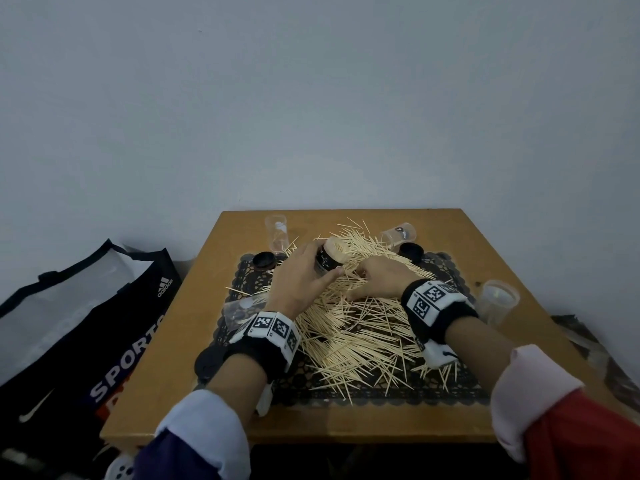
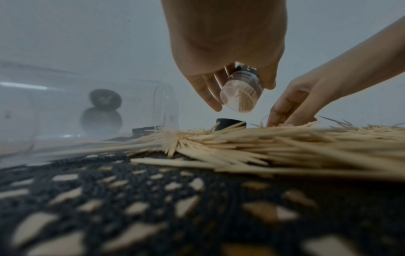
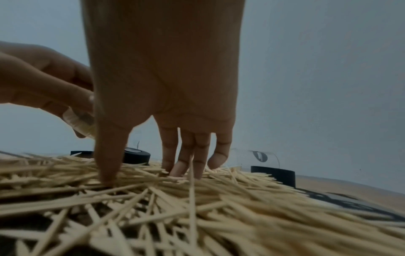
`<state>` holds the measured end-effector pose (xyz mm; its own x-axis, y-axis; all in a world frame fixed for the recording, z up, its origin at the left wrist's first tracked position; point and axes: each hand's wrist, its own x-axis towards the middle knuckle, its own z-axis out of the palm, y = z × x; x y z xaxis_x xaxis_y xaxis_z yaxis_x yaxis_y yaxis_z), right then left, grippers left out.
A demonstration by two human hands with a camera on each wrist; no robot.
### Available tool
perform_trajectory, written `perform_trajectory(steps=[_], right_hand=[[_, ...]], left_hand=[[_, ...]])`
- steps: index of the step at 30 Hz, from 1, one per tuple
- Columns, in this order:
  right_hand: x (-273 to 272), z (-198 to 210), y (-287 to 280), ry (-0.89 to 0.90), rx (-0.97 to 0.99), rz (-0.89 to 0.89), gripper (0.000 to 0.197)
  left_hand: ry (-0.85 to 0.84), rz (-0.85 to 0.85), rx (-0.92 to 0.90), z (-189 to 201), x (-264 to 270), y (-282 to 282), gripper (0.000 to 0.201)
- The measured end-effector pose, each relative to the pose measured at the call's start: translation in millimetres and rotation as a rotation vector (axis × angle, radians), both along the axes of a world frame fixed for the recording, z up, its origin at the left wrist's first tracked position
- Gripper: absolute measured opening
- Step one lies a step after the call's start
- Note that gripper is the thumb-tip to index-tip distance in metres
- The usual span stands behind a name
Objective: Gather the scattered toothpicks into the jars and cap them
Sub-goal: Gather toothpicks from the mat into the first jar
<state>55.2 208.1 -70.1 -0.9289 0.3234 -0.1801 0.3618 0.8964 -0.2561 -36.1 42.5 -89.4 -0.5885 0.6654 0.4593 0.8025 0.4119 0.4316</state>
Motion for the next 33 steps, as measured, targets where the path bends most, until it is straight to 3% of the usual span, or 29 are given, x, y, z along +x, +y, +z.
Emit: perform_trajectory(steps=[4,11,15,19,23,33], right_hand=[[-1.7,4.3,-2.6,0.065,0.068,0.014,0.048],[-3.9,-1.4,-4.5,0.010,0.037,0.102,0.075],[-2.9,-0.6,-4.8,-0.029,0.123,0.125,0.063],[2.5,3.8,-5.3,0.063,0.273,0.167,0.040],[3.2,4.8,-9.6,0.051,0.398,0.243,0.034],[2.5,5.0,-10.7,-0.071,0.245,0.226,0.030]], left_hand=[[0.003,0.004,-0.002,0.0,0.4,-0.2,0.066],[-0.006,0.011,0.005,-0.1,0.6,-0.6,0.064],[-0.009,0.007,-0.001,-0.2,0.6,-0.9,0.064],[-0.008,0.012,-0.006,0.6,2.4,-0.8,0.063],[-0.001,0.020,-0.004,1.6,3.1,-0.8,0.061],[-0.016,0.011,-0.025,1.4,1.5,-1.4,0.065]])
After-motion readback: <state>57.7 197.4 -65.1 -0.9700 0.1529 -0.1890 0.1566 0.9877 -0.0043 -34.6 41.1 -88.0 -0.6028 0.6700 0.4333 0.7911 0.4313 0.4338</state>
